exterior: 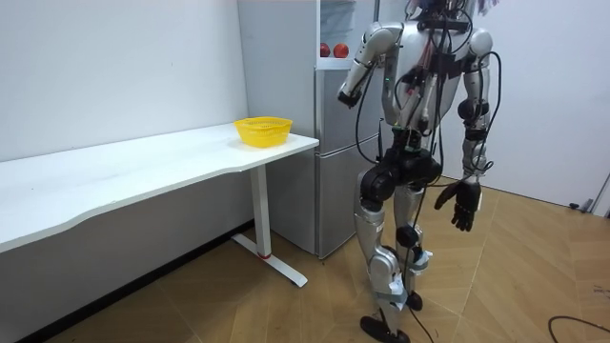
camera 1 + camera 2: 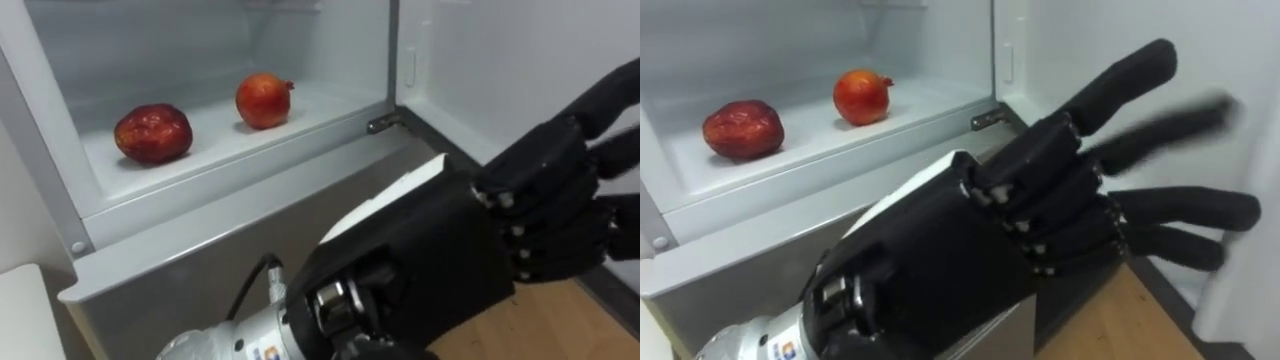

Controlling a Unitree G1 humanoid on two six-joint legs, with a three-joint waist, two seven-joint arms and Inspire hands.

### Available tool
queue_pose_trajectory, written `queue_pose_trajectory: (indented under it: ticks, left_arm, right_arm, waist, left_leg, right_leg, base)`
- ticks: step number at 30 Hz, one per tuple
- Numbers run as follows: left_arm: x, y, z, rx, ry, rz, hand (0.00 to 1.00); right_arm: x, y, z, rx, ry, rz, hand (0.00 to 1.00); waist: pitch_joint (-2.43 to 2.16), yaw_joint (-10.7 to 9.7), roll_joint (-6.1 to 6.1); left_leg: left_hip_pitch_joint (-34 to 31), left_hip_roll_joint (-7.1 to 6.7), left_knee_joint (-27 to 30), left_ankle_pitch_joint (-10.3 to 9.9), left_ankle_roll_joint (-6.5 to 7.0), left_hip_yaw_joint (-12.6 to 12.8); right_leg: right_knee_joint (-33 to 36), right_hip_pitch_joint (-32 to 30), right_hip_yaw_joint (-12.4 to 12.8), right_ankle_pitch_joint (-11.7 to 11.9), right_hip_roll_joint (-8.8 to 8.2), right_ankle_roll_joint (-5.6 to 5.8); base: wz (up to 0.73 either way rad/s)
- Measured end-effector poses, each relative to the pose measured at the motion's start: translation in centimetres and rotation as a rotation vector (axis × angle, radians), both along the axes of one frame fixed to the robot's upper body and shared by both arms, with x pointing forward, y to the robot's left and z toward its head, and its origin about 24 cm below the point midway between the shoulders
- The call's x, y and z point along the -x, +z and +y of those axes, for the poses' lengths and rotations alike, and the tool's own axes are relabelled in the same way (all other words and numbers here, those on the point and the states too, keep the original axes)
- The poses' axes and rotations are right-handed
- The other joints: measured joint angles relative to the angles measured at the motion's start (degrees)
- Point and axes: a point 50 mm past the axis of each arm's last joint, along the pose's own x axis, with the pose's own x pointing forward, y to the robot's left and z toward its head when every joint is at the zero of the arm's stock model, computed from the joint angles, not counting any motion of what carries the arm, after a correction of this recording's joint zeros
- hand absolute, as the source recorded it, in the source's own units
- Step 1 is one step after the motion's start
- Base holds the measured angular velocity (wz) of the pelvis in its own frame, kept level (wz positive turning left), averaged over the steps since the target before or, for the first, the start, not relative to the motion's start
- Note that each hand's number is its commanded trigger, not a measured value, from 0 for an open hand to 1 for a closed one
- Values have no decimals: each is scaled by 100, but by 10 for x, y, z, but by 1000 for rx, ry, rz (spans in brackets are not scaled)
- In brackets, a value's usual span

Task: Retrieve from the upper fridge

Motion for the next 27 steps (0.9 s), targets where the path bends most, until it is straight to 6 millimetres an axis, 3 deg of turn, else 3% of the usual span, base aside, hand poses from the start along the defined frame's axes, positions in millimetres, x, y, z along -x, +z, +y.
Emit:
queue_pose_trajectory:
  ticks: [5, 11, 16, 20, 23, 27]
  left_arm:
    - [6, 18, 18, 134, -25, -20, 0]
    - [6, 17, 21, 144, -13, -16, 0]
    - [6, 11, 35, 168, 56, 13, 0]
    - [6, 15, 41, 192, 105, 12, 0]
    - [8, 21, 53, 213, 198, -25, 0]
    - [8, 28, 90, 241, 503, -86, 0]
  right_arm:
    - [-8, 0, -1, 6, 23, -7, 0]
    - [-24, 0, 0, 18, 125, -21, 0]
    - [-34, -1, 2, 21, 189, -39, 0]
    - [-32, -1, 1, 57, 193, -34, 0]
    - [-23, -1, 0, 87, 218, -12, 0]
    - [-3, -1, 2, 95, 208, 26, 0]
  waist:
    - [0, 224, -46]
    - [-8, 548, -129]
    - [-21, 797, -170]
    - [-32, 988, -181]
    - [-74, 1156, -163]
    - [-98, 1464, -115]
  left_leg:
    - [2, 4, -4, 0, 0, -269]
    - [-42, -12, 66, 2, 3, -539]
    - [-95, -17, 93, 33, 1, -744]
    - [-126, -26, 98, 54, 2, -825]
    - [-115, -25, 98, 62, 2, -901]
    - [-68, -25, 92, 63, 0, -1049]
  right_leg:
    - [-7, 71, -205, -3, -33, -5]
    - [-5, 122, -504, -35, -119, -12]
    - [16, 127, -688, -61, -150, -40]
    - [2, 151, -778, -66, -177, -44]
    - [-5, 216, -828, -69, -182, -50]
    - [-59, 384, -968, -96, -199, -66]
  base:
    - [23]
    - [25]
    - [17]
    - [14]
    - [8]
    - [16]
